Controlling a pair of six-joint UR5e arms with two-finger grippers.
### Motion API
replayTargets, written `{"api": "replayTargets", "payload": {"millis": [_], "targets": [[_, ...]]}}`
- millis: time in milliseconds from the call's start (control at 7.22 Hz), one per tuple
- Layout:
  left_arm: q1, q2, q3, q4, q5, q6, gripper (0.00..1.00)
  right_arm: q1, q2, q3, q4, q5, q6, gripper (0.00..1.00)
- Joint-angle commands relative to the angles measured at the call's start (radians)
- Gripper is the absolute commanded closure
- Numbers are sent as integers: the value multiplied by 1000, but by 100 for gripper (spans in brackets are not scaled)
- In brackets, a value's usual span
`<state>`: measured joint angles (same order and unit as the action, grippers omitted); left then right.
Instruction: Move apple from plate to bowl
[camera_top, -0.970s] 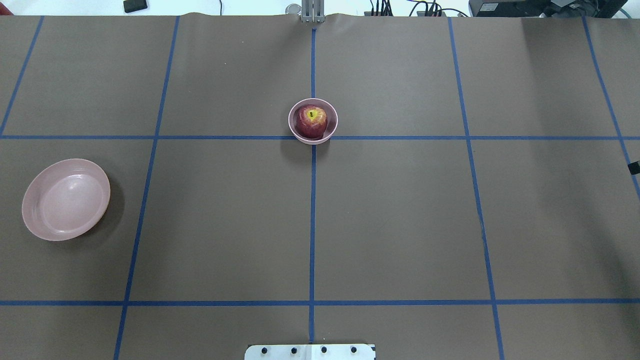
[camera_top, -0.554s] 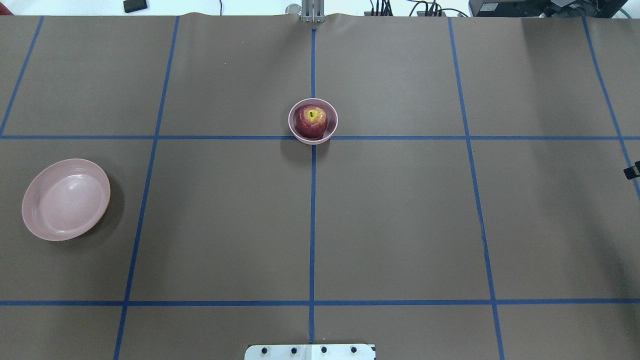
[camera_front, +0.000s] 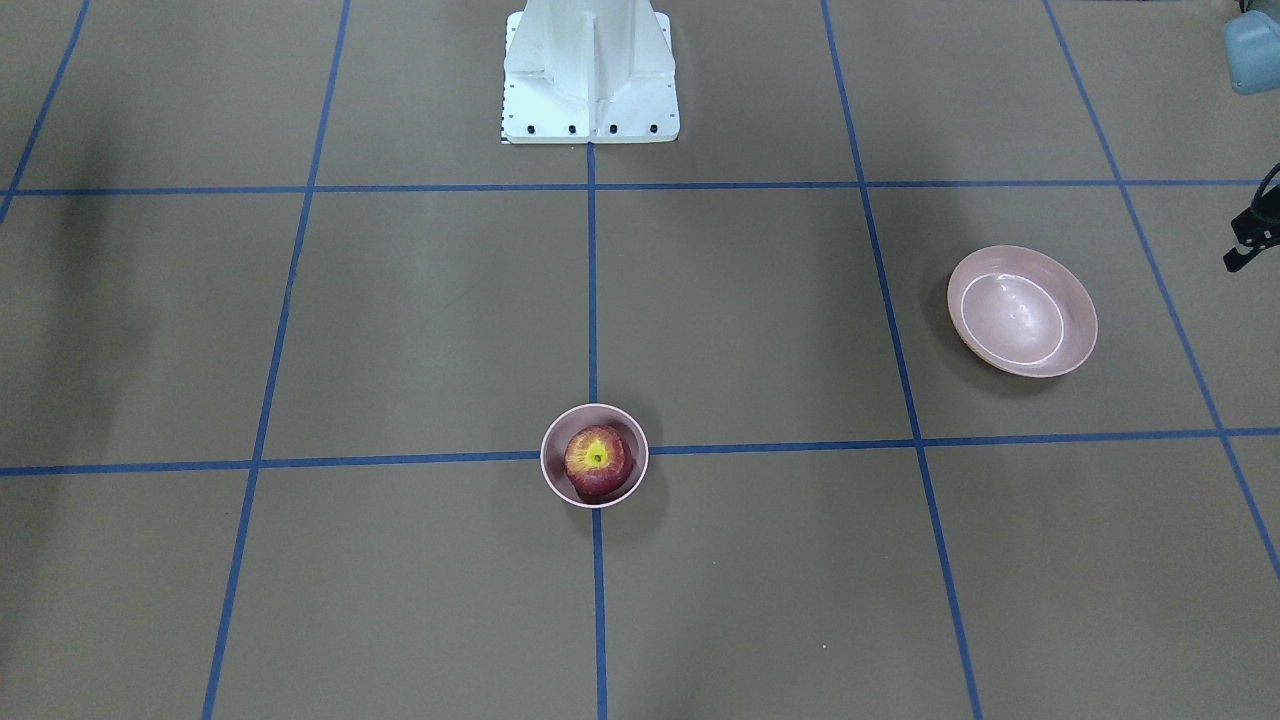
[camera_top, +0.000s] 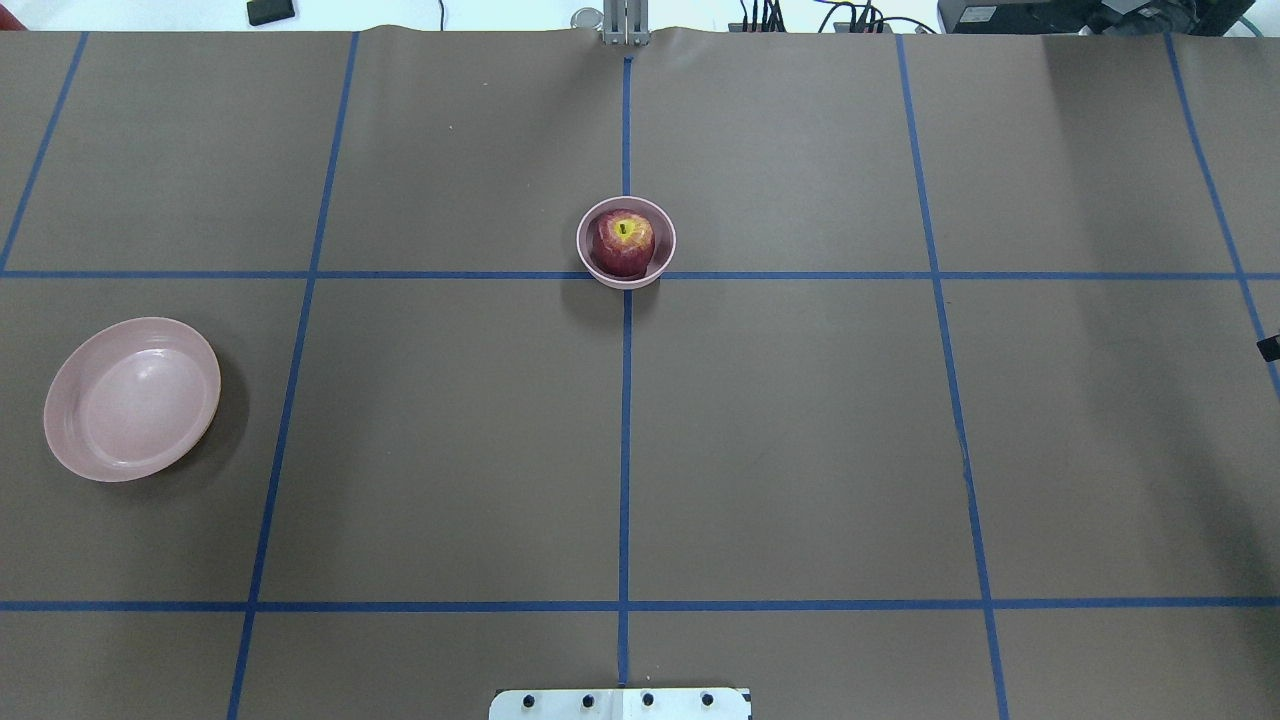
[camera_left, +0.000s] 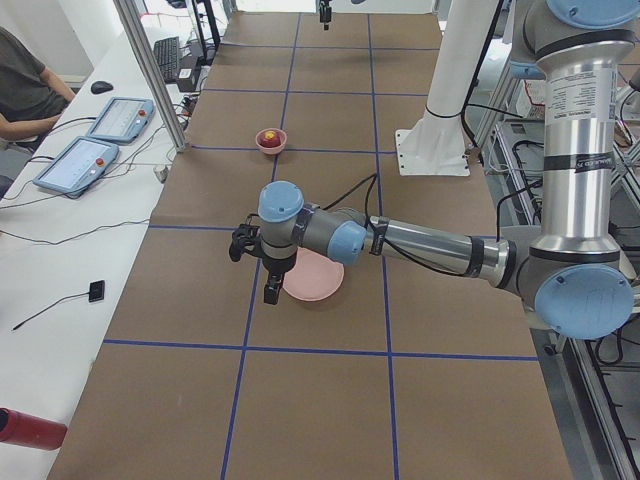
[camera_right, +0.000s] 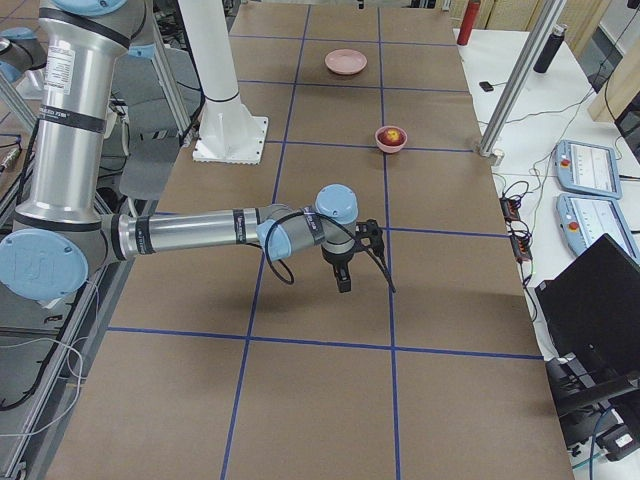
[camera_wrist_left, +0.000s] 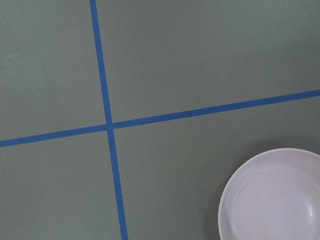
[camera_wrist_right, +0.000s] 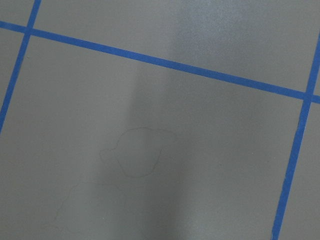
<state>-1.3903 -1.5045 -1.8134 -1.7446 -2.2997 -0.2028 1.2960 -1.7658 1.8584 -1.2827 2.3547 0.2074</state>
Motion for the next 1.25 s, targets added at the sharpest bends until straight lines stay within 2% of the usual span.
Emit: {"api": "replayTargets", "payload": {"millis": [0,277,1108], "targets": [[-1,1,-9,-4,-6,0,2,-6,5,-7,-4,-2,9,1],[-1,15,-35,-4,-9,-1,2,-9,35,-25,-23,-41,7,1],[2,15,-49,-7,-9,-4,2,-8,60,-44,-24,-31,12,1]]}}
